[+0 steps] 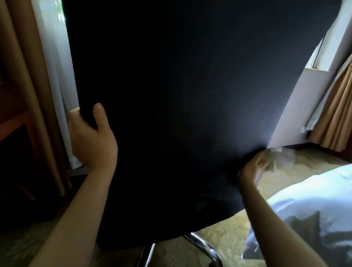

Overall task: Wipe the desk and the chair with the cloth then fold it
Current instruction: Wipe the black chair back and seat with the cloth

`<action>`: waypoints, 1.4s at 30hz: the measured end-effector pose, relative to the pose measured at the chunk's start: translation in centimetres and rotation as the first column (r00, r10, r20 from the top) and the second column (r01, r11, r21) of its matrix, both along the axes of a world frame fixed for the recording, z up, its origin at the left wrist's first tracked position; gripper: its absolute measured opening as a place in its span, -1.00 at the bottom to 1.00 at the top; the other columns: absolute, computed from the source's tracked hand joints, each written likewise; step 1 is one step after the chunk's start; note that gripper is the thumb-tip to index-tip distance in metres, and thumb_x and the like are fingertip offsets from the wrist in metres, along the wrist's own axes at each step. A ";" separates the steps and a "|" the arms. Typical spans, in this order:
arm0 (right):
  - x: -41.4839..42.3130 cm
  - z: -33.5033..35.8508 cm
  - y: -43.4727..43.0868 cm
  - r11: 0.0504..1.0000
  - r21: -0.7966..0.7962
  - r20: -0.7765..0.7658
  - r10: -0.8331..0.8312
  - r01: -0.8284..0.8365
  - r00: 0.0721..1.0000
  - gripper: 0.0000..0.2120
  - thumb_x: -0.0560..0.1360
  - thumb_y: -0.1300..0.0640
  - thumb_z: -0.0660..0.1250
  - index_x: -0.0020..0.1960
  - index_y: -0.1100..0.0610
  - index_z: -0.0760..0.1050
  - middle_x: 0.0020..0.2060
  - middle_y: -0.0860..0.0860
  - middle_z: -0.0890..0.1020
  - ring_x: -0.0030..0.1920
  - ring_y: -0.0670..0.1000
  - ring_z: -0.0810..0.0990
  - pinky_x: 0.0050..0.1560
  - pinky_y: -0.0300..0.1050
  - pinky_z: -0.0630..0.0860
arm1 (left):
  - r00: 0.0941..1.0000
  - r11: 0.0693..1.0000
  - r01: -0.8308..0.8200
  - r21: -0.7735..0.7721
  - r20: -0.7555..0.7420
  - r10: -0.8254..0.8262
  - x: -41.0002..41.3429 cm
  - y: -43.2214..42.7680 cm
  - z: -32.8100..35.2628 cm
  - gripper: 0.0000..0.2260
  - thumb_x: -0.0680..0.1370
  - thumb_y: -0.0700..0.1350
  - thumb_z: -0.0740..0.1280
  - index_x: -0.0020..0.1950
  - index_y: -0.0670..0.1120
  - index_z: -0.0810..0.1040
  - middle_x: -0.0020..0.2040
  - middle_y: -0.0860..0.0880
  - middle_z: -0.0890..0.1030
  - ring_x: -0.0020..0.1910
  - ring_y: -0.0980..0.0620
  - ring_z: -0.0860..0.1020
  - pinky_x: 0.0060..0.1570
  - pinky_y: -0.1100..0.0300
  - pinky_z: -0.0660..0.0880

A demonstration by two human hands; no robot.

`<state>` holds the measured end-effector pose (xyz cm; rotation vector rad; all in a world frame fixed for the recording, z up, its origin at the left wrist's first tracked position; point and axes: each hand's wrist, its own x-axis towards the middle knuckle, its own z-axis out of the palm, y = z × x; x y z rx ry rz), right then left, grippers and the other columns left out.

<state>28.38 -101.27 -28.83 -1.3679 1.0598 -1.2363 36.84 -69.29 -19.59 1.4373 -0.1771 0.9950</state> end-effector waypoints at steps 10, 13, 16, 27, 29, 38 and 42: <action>1.9 1.6 9.4 0.922 -0.370 -0.028 0.110 -0.113 0.994 -0.51 0.63 0.05 0.08 0.46 0.31 0.18 0.47 0.23 0.19 0.48 0.16 0.12 0.45 -0.08 -0.06 | 0.997 0.997 0.075 -0.012 0.020 -0.074 0.1 0.2 -0.5 -0.65 0.63 0.05 0.14 0.09 -0.25 0.44 -0.24 0.20 0.35 -0.28 0.27 0.38 -0.31 0.55 0.23; 2.0 5.5 7.1 0.868 -0.490 0.084 0.143 -0.084 0.986 -0.45 0.59 0.03 0.05 0.48 0.31 0.10 0.47 0.24 0.18 0.47 0.15 0.12 0.47 -0.01 -0.03 | 0.998 0.998 0.055 -0.005 0.034 -0.055 -0.1 0.0 -0.4 -0.70 0.64 -0.01 0.15 0.07 -0.25 0.44 -0.26 0.20 0.31 -0.31 0.26 0.35 -0.32 0.35 0.22; 2.3 6.2 2.4 0.883 -0.463 0.140 0.156 -0.074 0.978 -0.46 0.60 0.03 0.06 0.48 0.29 0.13 0.44 0.23 0.24 0.45 0.13 0.19 0.46 -0.07 0.05 | 0.997 0.998 0.056 -0.003 0.043 -0.056 -0.4 -0.3 -0.4 -0.72 0.64 -0.02 0.15 0.08 -0.24 0.44 -0.25 0.21 0.31 -0.30 0.31 0.36 -0.31 0.40 0.22; 1.2 -8.8 8.3 0.958 0.117 0.024 0.262 -0.264 0.965 -0.48 0.62 -0.05 -0.15 0.53 0.10 0.02 0.49 0.18 0.11 0.45 0.24 0.16 0.39 0.16 0.16 | 0.991 0.994 0.106 -0.002 0.078 -0.106 -2.2 -1.5 -0.4 -0.46 0.54 0.23 0.05 0.10 -0.25 0.43 -0.14 0.03 0.43 -0.18 0.14 0.42 -0.22 0.33 0.29; 1.7 -8.4 10.1 0.970 0.101 0.017 0.220 -0.221 0.975 -0.33 0.57 -0.25 -0.16 0.49 0.17 0.13 0.42 0.21 0.25 0.41 0.21 0.25 0.39 0.11 0.19 | 0.989 0.992 0.122 0.004 0.087 -0.122 -2.4 -1.7 -0.4 -0.42 0.51 0.26 0.03 0.09 -0.24 0.43 -0.17 0.08 0.42 -0.22 0.17 0.41 -0.25 0.36 0.30; 2.2 1.7 6.5 0.895 -0.402 0.091 0.251 -0.195 0.964 -0.41 0.61 -0.10 0.03 0.41 0.34 0.22 0.37 0.26 0.33 0.40 0.14 0.28 0.45 0.01 0.16 | 0.985 0.994 0.109 0.013 0.130 -0.110 -2.3 -2.1 -0.7 -0.42 0.54 0.26 0.08 0.07 -0.28 0.44 -0.22 0.21 0.33 -0.26 0.38 0.39 -0.20 0.55 0.25; 1.8 0.6 0.8 0.958 -0.220 0.145 0.219 -0.184 0.965 -0.48 0.62 -0.03 0.03 0.45 0.30 0.21 0.39 0.26 0.32 0.42 0.21 0.27 0.41 -0.15 0.17 | 0.987 0.997 0.079 0.006 0.138 -0.079 -1.7 -2.1 -0.7 -0.46 0.57 0.19 0.11 0.08 -0.32 0.43 -0.21 0.21 0.34 -0.27 0.26 0.34 -0.24 0.56 0.24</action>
